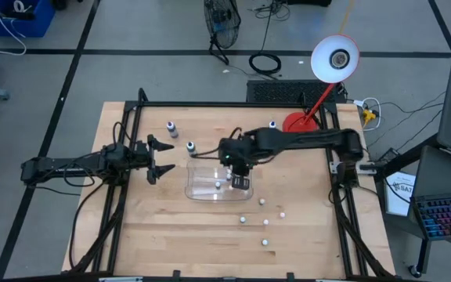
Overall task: Pick & Place food coloring
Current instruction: Put the small black food coloring bottle into the transparent bin
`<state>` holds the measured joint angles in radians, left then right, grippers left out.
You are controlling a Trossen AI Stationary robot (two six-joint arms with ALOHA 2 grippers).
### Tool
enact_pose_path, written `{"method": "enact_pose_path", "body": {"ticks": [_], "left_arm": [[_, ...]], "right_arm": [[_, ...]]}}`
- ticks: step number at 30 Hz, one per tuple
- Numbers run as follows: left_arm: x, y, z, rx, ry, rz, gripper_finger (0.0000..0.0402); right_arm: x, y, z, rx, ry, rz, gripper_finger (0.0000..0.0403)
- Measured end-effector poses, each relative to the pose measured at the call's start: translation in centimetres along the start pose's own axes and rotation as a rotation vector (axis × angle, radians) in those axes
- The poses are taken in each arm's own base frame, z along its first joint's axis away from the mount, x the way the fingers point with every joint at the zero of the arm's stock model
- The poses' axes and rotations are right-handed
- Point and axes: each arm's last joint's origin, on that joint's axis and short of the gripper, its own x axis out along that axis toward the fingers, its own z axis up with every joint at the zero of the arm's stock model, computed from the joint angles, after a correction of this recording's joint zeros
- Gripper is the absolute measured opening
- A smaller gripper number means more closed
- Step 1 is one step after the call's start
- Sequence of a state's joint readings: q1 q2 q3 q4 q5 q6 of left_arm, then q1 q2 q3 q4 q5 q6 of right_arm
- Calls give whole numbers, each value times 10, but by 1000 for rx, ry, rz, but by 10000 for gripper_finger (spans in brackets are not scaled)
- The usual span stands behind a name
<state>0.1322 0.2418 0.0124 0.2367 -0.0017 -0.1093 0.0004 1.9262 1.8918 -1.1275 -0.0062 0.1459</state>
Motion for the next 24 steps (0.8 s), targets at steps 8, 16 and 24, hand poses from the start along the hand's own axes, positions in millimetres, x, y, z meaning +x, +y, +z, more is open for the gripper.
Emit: {"method": "enact_pose_path", "body": {"ticks": [8,16,24], "left_arm": [[0,0,0,0,1,0,379],[0,0,0,0,1,0,379],[0,0,0,0,0,0,379]], "right_arm": [[55,-23,-15,84,182,-43,42],[76,-28,-21,70,163,-34,42],[80,-20,-20,50,132,-5,42]]}}
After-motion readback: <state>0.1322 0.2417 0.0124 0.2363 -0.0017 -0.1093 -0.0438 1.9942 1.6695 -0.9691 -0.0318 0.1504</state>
